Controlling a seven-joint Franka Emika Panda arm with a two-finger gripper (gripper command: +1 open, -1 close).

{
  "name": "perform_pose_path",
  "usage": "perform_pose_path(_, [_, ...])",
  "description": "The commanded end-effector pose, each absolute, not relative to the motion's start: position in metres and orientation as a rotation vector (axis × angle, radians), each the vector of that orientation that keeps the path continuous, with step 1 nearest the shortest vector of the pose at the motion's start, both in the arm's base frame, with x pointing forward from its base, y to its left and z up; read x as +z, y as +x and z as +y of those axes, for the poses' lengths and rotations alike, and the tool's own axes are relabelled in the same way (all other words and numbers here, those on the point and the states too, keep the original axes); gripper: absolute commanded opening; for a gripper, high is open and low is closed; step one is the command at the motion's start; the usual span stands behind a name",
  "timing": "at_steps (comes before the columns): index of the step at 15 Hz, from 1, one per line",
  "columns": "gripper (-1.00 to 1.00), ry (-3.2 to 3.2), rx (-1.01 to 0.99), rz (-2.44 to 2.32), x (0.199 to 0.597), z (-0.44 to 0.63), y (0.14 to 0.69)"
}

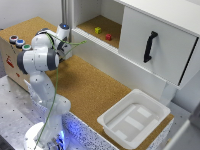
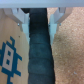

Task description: Grasp the drawer handle, then open it

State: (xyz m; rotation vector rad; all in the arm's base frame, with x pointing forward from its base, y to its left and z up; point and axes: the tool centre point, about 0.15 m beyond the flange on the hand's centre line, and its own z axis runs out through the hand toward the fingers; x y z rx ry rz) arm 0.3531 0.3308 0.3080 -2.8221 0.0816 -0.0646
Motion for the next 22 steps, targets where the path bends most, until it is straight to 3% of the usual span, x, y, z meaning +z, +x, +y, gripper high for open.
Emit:
perform_pose_path(1, [-1.0, -2.71, -0.11, 0.14, 0.272, 0.258, 0.344])
perform_pose_path(22, [-1.0, -2.801, -0.034, 0.271, 0.254, 0.093, 0.35])
